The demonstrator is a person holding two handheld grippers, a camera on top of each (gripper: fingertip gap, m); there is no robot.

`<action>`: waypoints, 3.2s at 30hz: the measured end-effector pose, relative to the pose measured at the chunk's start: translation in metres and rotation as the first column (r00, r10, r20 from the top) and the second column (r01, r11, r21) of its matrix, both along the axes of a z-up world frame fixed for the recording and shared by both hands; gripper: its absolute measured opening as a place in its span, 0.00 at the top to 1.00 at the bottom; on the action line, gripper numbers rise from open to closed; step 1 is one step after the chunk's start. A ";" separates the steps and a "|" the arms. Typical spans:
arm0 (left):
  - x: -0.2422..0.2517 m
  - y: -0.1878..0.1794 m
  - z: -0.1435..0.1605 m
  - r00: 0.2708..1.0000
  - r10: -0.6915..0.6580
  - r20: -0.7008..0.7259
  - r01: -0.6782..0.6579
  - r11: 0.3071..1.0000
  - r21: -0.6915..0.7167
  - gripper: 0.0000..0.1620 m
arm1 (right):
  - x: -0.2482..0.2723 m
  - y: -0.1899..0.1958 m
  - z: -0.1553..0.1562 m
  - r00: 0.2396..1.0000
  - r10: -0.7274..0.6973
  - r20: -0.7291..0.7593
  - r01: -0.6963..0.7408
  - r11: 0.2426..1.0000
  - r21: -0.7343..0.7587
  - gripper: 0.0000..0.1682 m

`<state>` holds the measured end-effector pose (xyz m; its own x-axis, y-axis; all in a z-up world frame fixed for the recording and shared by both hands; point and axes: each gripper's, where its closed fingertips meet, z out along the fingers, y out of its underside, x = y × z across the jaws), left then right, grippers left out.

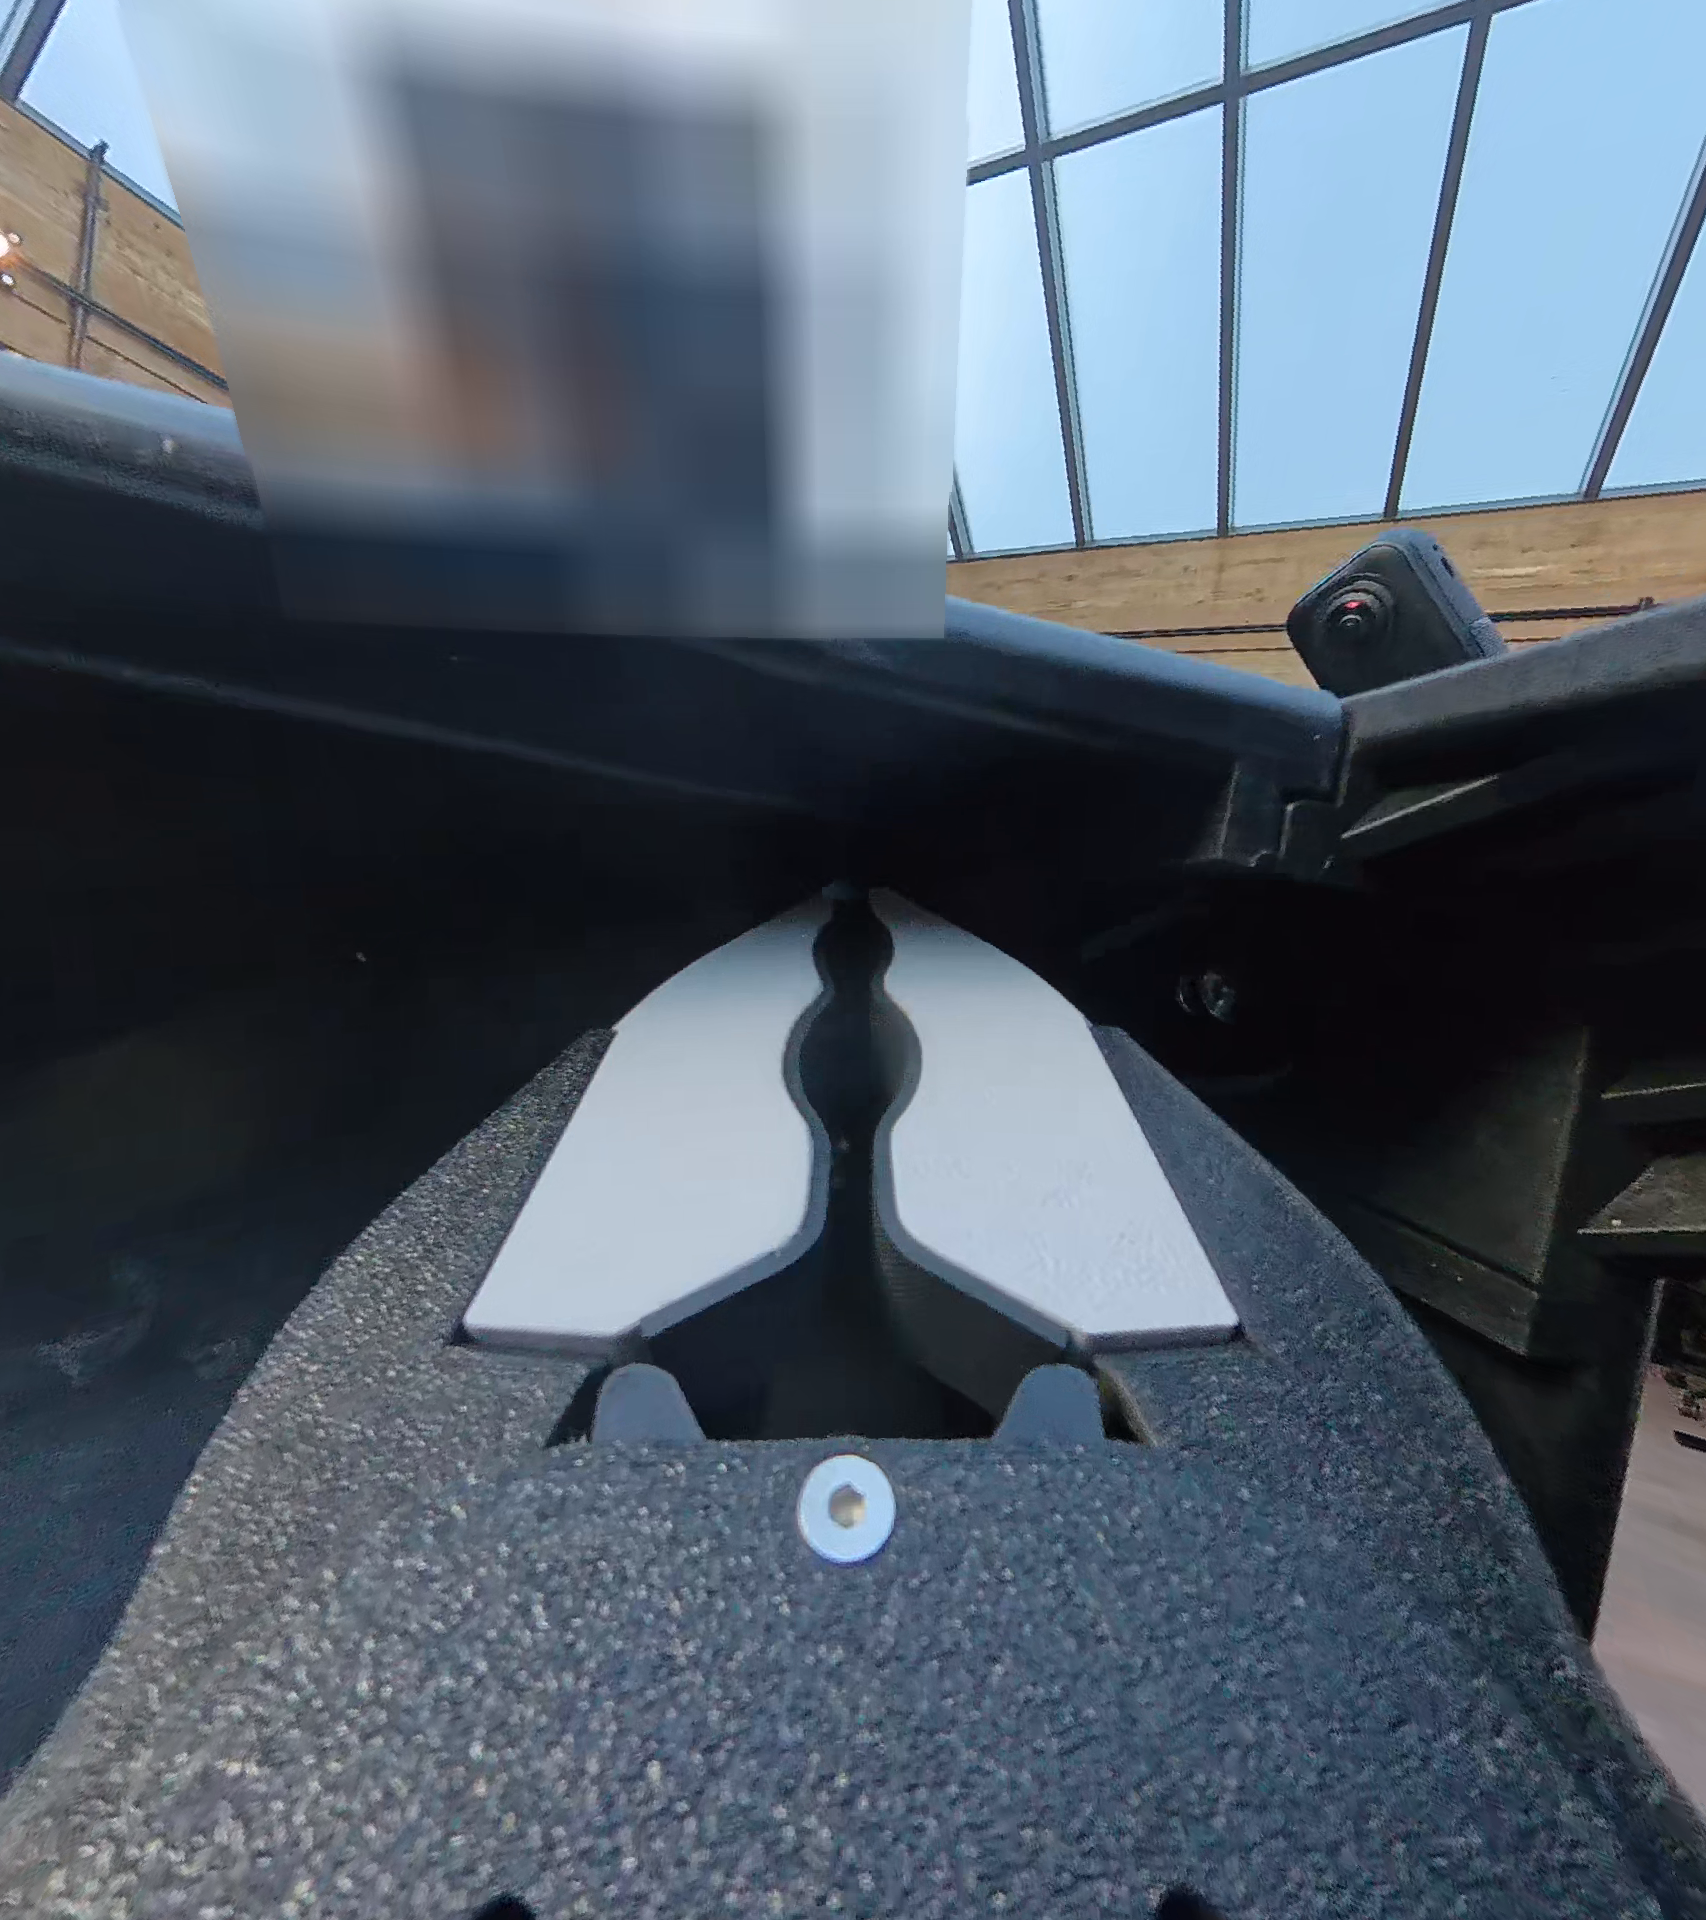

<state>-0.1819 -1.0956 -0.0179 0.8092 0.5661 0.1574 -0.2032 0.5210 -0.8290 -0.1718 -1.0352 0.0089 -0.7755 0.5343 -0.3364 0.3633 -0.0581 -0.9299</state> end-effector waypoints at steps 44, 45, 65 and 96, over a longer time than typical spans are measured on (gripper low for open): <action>0.008 0.002 -0.001 0.963 -0.269 -0.003 0.267 0.953 0.143 1.00 | 0.001 0.003 0.001 1.000 0.005 -0.012 -0.005 0.999 -0.049 0.82; 0.007 0.003 -0.002 0.971 -0.239 0.002 0.236 0.962 0.134 1.00 | 0.001 0.003 0.001 1.000 0.003 -0.014 -0.003 0.999 -0.050 0.82; -0.001 -0.019 -0.026 0.998 -0.047 0.031 0.039 0.978 0.205 1.00 | 0.001 0.006 0.000 0.999 -0.022 -0.035 0.020 0.999 -0.041 0.82; 0.074 -0.152 0.005 0.995 -0.027 0.093 0.080 0.764 -0.640 0.99 | 0.346 0.109 -0.179 0.883 -0.465 0.059 0.466 0.885 0.002 0.85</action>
<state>-0.1081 -1.2473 -0.0125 0.8424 0.5122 -0.1674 -0.1159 -0.1313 -0.9845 0.1743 -0.9262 -0.1700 -0.4179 0.8249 -0.3807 0.3432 -0.2446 -0.9068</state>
